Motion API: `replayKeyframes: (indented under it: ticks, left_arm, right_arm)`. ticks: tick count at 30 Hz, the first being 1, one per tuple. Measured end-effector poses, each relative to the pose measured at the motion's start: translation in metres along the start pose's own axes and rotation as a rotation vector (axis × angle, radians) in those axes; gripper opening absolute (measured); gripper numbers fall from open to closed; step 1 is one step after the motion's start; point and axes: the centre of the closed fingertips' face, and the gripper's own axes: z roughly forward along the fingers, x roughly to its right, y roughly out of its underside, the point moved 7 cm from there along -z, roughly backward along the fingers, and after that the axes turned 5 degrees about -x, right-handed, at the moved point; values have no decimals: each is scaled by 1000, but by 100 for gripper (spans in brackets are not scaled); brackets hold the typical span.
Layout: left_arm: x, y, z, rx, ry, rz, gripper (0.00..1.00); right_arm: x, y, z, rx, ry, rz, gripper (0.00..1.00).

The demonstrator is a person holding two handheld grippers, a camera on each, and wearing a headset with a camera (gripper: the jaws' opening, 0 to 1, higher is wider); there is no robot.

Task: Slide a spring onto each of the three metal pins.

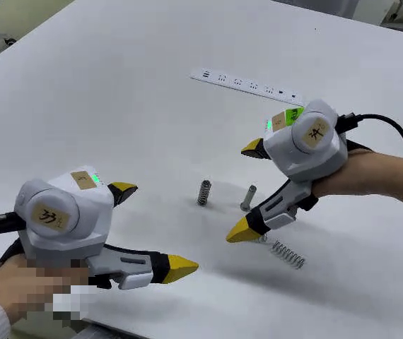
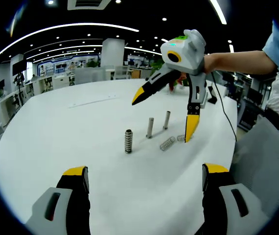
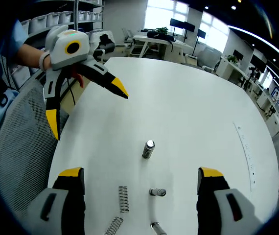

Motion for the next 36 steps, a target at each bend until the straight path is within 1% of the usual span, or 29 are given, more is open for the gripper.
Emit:
replayKeyframes:
  ticks: [7,9,13,18,19,21,22,23,27,30,32,36]
  left_arm:
    - [-1,-4,1,-3,7,13,98]
    - [-2,-5,2,0,8,15,98]
    - [-1,-7,5,-2,12,19,97]
    - [-2,-11,8,-5,19,24,97]
    - [-1,-12,9,-5,19,26,97]
    - [-1,-13,10,-10,22,29,97]
    - [-2,-14,10,-11,24,30,97]
    - [-2,-14,10,-14,27,34,97]
    - [-1,-14,12,-18,33,36,97]
    - [3,-15,13,-25,41,43,97]
    - [4,-14,14,-28,45,45,97]
    - [7,-15,15,-35,54,53,97]
  right_arm:
    - [-9,16,-15,28,40,56,97]
    - [-12,22,-20,42,55,81,97]
    - [-17,34,-28,58,79,116,97]
    - [-26,54,-43,71,116,177,97]
    - [-26,59,-44,72,121,188,97]
    - [-31,67,-48,80,130,214,97]
    - [-33,70,-50,82,132,225,97]
    - [-35,76,-50,79,136,237,97]
    - [-44,89,-57,87,159,278,97]
    - [-52,100,-61,89,173,306,97]
    - [-57,102,-65,92,181,322,97]
    - [-64,113,-72,100,205,351,97]
